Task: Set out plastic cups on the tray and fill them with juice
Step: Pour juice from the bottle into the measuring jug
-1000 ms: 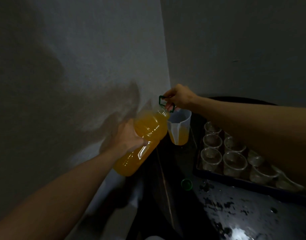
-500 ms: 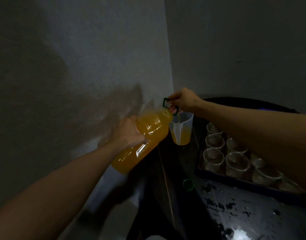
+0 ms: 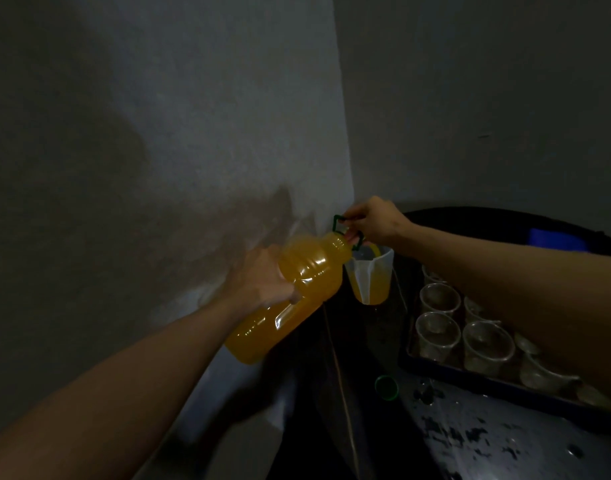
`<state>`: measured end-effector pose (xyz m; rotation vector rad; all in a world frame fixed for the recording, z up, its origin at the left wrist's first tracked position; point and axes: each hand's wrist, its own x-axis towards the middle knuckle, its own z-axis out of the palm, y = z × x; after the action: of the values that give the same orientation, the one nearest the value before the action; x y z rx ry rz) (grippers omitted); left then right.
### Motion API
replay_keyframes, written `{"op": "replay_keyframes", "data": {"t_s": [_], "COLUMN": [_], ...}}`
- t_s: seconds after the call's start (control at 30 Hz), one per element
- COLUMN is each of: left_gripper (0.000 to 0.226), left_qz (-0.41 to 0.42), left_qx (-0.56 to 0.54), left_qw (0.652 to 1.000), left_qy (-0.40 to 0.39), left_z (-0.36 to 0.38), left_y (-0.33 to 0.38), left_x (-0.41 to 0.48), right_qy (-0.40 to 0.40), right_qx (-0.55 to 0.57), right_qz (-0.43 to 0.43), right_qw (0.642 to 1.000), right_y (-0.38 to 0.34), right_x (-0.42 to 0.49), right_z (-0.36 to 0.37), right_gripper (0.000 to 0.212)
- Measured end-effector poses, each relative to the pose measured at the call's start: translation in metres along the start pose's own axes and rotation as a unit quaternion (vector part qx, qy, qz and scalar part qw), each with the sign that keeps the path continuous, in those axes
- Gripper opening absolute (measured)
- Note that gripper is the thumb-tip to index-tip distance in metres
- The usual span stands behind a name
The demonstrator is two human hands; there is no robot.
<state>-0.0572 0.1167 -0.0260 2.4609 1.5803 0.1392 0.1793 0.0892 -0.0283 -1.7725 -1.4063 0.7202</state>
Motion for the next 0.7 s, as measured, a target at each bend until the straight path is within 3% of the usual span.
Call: {"op": "replay_keyframes", "data": {"t_s": [0.13, 0.53, 0.7], "left_gripper": [0.081, 0.087, 0.071], "left_qz": [0.001, 0.007, 0.004], "left_qx": [0.017, 0.016, 0.032], "left_qw": [1.000, 1.000, 0.999], "left_qy": [-0.002, -0.019, -0.010], "left_z": [-0.004, -0.015, -0.019], "left_y": [-0.001, 0.001, 0.005], "left_x": [0.001, 0.008, 0.008], "right_qy": [-0.006, -0.007, -0.007], "right_qx": [0.014, 0.029, 0.038], "right_qz": [0.011, 0.025, 0.033], "right_qw": [1.000, 0.999, 0.999], "right_y": [-0.002, -0.006, -0.007], "right_x": [-0.001, 0.000, -0.001], "right_z": [0.000, -0.004, -0.006], "right_gripper": [0.026, 0.027, 0.028]}}
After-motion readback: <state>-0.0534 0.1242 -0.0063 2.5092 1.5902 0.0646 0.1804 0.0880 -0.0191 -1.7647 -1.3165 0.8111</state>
